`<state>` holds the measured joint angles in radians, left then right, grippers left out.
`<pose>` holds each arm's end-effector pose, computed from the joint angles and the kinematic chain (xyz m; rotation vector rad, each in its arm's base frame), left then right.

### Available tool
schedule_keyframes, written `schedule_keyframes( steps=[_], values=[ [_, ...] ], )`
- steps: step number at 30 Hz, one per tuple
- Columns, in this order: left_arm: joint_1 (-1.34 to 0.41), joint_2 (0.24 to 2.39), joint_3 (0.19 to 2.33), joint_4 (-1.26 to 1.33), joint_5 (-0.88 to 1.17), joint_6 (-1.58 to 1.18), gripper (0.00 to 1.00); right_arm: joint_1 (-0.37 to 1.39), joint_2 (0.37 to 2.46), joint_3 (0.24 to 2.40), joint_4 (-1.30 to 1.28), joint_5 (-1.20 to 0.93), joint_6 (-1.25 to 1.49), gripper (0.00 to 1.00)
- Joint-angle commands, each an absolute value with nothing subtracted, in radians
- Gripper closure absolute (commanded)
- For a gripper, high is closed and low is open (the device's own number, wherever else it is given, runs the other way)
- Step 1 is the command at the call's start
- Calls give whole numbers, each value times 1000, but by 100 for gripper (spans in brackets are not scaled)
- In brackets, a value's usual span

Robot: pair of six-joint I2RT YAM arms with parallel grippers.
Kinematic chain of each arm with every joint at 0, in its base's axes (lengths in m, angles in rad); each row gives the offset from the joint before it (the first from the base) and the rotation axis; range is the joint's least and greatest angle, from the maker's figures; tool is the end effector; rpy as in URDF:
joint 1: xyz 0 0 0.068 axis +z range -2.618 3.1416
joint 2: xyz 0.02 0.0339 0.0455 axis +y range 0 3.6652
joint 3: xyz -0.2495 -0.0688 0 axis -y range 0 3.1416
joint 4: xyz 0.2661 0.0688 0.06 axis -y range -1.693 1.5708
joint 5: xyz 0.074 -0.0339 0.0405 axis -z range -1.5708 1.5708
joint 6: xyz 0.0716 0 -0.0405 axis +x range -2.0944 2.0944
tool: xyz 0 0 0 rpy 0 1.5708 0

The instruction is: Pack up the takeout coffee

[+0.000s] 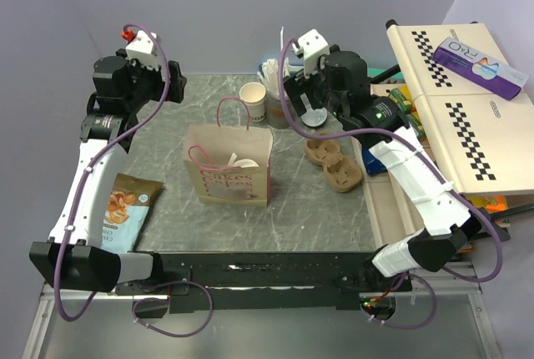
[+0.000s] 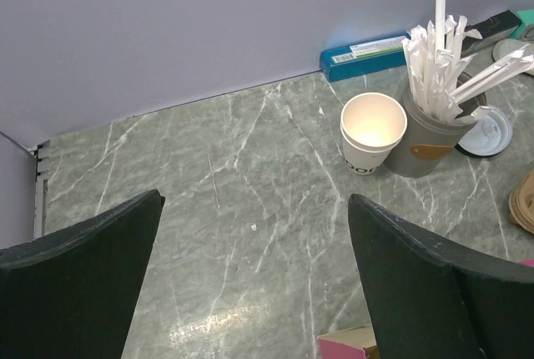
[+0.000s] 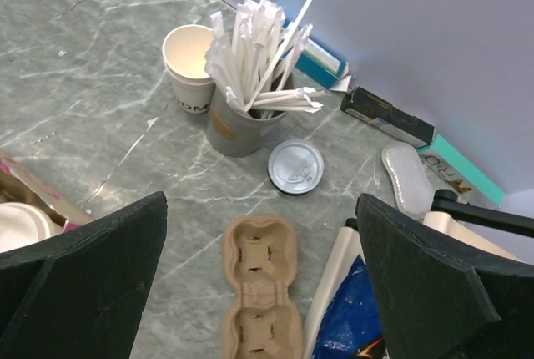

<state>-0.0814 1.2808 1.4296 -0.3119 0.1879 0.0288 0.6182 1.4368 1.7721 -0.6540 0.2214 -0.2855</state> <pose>0.3431 -0.0414 0.4279 0.2334 1.7194 -0.2015 0.2983 0.1928 0.4599 -0.6833 1.7531 0.0190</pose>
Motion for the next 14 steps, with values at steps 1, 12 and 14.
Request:
schedule_keyframes(
  steps=[1,12,14],
  values=[
    [-64,1249,1454,-271,209,6,1,617,1413,1812,-612,262,-304,0],
    [-51,1308,1537,-278,232,-44,1,618,1462,1966,-544,423,-299,0],
    [-35,1325,1555,-276,250,-55,1,617,1477,1999,-542,434,-287,0]
  ],
)
